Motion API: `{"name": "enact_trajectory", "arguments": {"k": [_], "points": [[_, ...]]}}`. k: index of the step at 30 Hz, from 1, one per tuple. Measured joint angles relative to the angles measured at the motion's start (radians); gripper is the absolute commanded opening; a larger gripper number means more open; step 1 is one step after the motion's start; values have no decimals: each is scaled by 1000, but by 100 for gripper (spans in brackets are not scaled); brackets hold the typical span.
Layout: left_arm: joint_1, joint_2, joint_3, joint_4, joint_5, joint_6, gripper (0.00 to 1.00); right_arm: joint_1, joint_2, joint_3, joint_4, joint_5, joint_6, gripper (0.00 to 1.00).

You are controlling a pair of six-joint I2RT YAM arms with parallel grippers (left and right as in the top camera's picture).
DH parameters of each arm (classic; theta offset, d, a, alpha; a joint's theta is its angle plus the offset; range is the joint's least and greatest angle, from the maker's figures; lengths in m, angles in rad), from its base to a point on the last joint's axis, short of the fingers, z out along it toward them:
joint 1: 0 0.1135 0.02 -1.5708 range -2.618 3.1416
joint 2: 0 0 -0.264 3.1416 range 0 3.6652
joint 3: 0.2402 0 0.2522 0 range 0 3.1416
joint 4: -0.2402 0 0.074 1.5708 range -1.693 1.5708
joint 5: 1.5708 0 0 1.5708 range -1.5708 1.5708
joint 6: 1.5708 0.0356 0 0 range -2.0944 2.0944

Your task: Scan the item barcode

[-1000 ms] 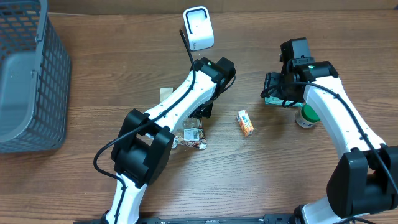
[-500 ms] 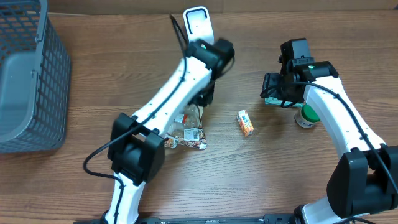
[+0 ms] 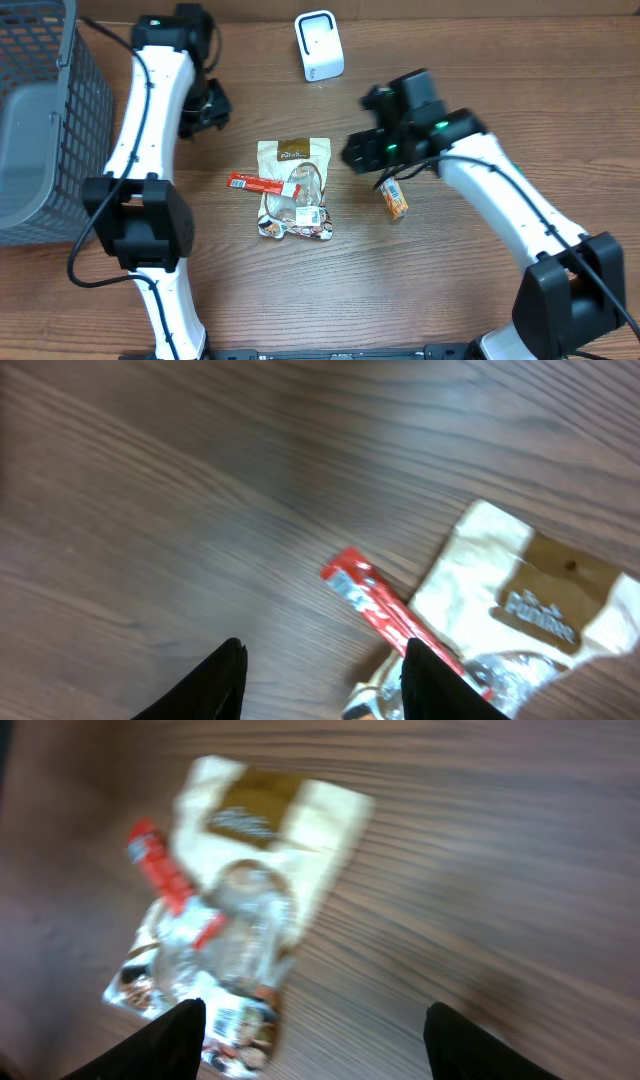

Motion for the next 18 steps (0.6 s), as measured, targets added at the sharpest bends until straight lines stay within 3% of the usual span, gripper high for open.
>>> {"name": "enact_trajectory", "arguments": {"k": [1, 2, 5, 6, 10, 13, 18], "points": [[12, 0, 0, -4, 1, 0, 45, 23, 1, 0, 13, -2, -5, 70], [27, 0, 0, -8, 3, 2, 54, 77, 6, 0, 48, -5, -25, 70], [56, 0, 0, -11, 6, 9, 93, 182, 40, 0, 118, -8, -69, 70], [61, 0, 0, -11, 8, 15, 100, 228, 67, 0, 161, 15, -89, 70], [61, 0, 0, -11, 12, 21, 100, 328, 152, 0, 257, 160, -124, 68], [61, 0, 0, -4, 13, 21, 100, 338, 167, 0, 302, 208, -154, 58], [61, 0, 0, 2, 14, 21, 100, 335, 168, 0, 343, 249, -189, 51]]}}
